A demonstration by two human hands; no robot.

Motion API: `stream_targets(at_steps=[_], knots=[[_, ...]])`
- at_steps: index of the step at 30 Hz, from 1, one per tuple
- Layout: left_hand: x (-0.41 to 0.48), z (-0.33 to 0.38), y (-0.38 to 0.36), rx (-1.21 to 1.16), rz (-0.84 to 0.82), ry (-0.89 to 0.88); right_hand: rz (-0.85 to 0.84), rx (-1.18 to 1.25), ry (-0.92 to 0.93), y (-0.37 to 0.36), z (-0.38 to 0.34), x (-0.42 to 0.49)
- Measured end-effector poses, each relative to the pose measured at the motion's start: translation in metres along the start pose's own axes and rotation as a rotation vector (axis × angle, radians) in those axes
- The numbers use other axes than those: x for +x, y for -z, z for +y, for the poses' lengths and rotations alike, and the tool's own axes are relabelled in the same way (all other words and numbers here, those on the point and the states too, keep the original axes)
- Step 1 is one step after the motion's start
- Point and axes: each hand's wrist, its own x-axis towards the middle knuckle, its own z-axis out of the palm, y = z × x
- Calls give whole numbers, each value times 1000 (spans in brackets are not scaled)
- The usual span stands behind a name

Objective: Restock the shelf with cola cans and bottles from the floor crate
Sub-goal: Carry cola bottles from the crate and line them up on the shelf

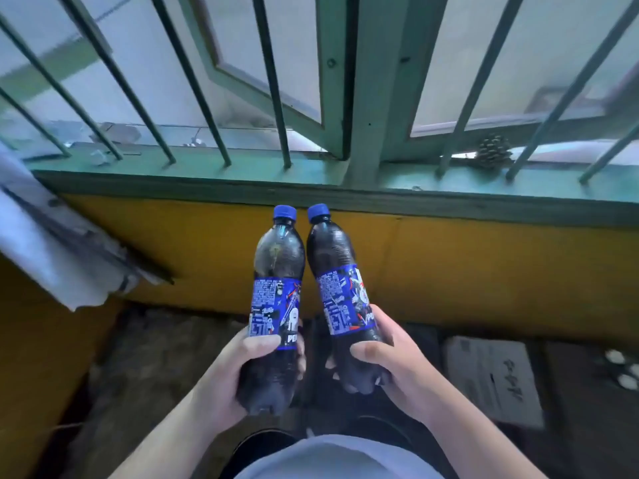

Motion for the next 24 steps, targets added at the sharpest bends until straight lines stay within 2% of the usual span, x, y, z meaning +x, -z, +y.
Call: stream_targets(at_steps=[6,7,10,14,20,24], knots=[[-48,-74,-47,-445,76,-217,-221,-129,-78,19,-15,-31],[-56,-84,-57,-443,117,-240,-234,-129,-97,19,-17,-36],[-85,-103,-91,-388,433,-273,-275,-179,-142,9,-17,-47],[-139,-127,-110,-394,668,-374,-391,-249,-239,-18,-7,-62],[-223,-175,-134,-367,825,-516,-675,-315,-359,-63,29,-101],[-271,-216,-152,-529,954,-596,-818,-364,-414,-87,62,-139]])
